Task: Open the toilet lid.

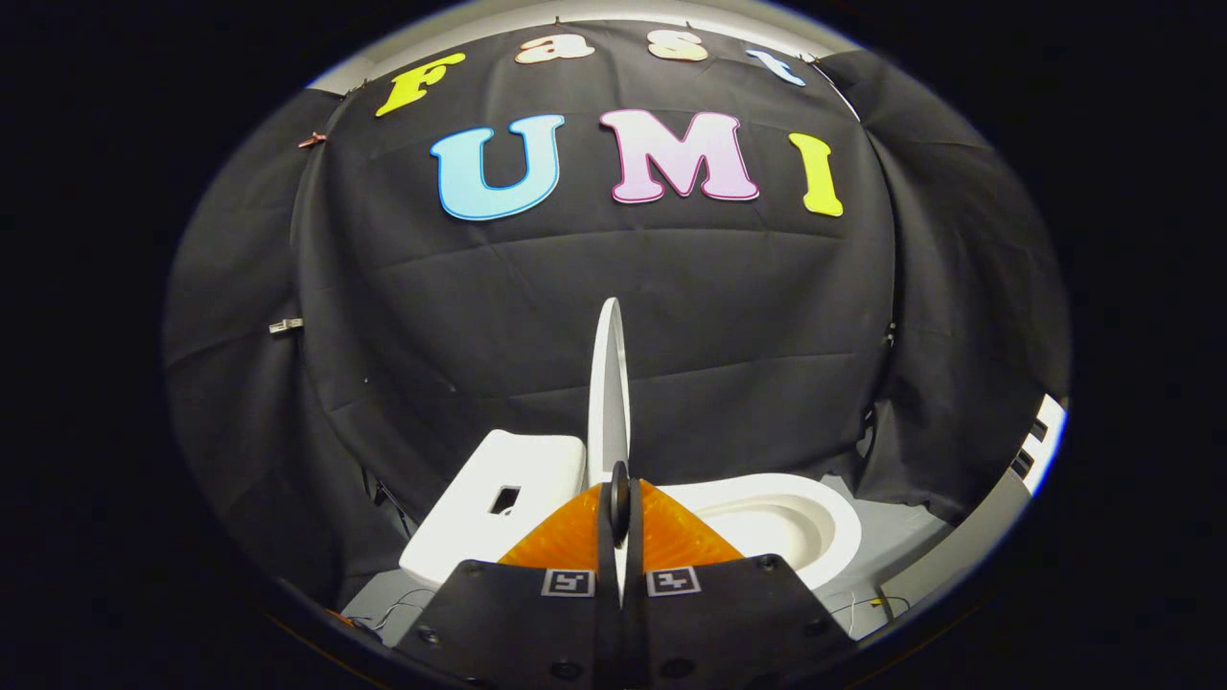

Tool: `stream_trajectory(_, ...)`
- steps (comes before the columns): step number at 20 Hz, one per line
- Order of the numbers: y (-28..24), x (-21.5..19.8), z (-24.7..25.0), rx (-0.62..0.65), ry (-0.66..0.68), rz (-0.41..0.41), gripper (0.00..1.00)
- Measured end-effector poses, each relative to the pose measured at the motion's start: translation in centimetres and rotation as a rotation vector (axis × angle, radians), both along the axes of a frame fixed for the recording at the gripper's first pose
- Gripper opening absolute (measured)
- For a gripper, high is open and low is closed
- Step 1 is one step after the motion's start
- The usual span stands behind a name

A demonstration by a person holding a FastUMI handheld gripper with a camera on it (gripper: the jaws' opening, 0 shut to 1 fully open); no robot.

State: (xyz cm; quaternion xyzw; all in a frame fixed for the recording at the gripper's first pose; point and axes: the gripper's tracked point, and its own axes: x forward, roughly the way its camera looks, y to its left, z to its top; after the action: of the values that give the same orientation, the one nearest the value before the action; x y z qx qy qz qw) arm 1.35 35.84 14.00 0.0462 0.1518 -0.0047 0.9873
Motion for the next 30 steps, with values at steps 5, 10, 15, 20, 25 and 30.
stream_trajectory(5,2.9,-0.5,-0.1,-0.059,-0.011,0.018,0.05)
stream_trajectory(10,5.5,-0.7,-0.6,-0.121,-0.021,0.049,0.06)
stream_trajectory(15,8.2,-0.9,-1.2,-0.163,-0.032,0.066,0.06)
stream_trajectory(20,9.2,-1.0,-1.4,-0.18,-0.043,0.078,0.07)
stream_trajectory(25,10.3,-1.4,-2.6,-0.142,-0.001,0.13,0.15)
stream_trajectory(30,10.2,-1.6,-2.1,-0.165,-0.042,0.144,0.58)
